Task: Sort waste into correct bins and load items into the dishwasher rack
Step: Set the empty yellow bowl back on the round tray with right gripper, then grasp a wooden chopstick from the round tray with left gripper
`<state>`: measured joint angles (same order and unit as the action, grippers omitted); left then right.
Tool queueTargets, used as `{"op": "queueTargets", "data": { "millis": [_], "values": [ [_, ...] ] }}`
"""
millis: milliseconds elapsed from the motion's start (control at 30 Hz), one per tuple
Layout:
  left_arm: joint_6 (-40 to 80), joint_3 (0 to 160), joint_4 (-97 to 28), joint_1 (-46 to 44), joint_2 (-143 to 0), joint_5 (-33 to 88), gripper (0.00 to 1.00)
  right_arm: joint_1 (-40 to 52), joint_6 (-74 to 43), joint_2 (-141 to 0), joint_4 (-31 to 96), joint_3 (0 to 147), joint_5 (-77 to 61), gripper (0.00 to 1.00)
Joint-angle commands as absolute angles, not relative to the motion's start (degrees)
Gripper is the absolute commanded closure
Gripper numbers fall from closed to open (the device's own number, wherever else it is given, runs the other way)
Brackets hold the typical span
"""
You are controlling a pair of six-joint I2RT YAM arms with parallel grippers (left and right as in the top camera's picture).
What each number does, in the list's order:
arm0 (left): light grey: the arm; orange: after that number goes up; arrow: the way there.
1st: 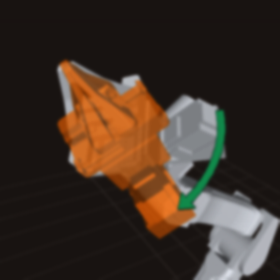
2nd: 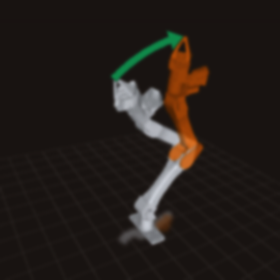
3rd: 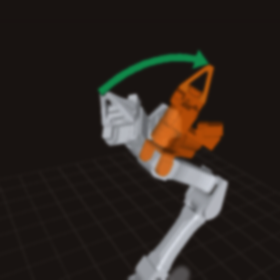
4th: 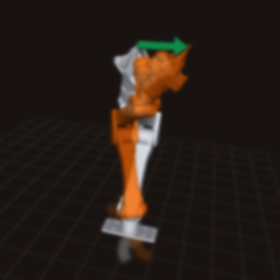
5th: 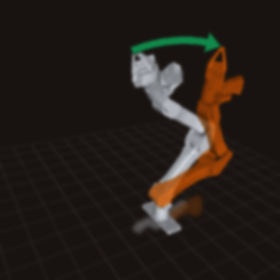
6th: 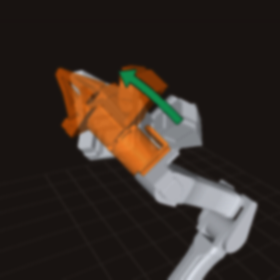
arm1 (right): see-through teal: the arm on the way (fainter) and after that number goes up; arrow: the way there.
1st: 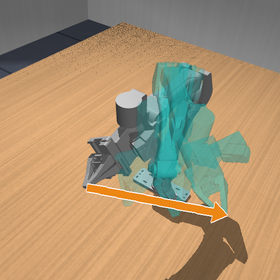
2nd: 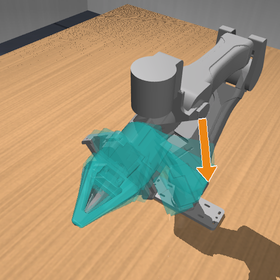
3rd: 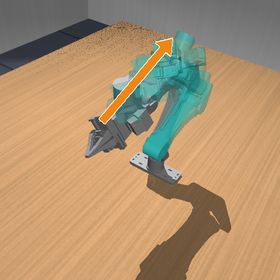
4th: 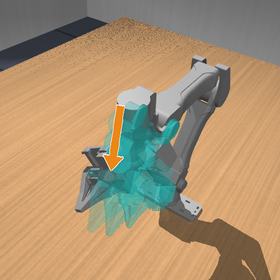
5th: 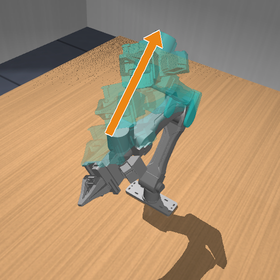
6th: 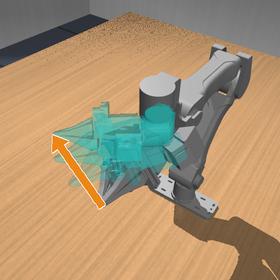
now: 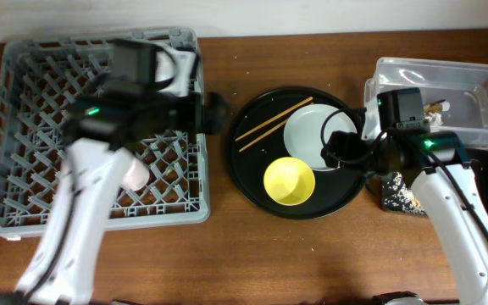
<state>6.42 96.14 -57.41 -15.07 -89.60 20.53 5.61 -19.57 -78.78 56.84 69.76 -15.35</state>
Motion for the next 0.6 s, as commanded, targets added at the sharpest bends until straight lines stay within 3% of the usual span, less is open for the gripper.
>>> {"op": "queueTargets", "data": {
  "millis": [0, 133, 167, 267, 400, 467, 567],
  "values": [
    [3.3, 96.3, -52.5, -21.5, -101.0, 12.2, 0.02, 4.8, -19.8, -78.1, 58.9, 70.4, -17.4, 0.12],
    [-9.1, 96.3, -38.9, -25.9, -112.6, 7.2, 0.10, 4.8, -19.8, -78.1, 59.2, 70.4, -17.4, 0.11],
    [-12.2, 96.3, -35.7, -26.3, -114.9, 5.3, 0.17, 4.8, -19.8, -78.1, 59.2, 70.4, -17.4, 0.10],
    [-12.6, 96.3, -28.0, -26.2, -120.6, 4.2, 0.24, 4.8, -19.8, -78.1, 59.3, 70.4, -17.4, 0.10],
    [-12.6, 96.3, -25.9, -26.2, -126.6, 4.8, 0.33, 4.8, -19.8, -78.2, 59.2, 70.4, -17.4, 0.10],
    [-12.6, 96.3, -26.0, -26.3, -128.8, 6.2, 0.46, 4.8, -19.8, -78.6, 59.2, 70.4, -17.4, 0.09],
    [-12.5, 96.3, -26.2, -26.9, -130.0, 8.1, 0.51, 4.9, -19.8, -80.0, 59.2, 70.4, -17.4, 0.09]
  ]
}}
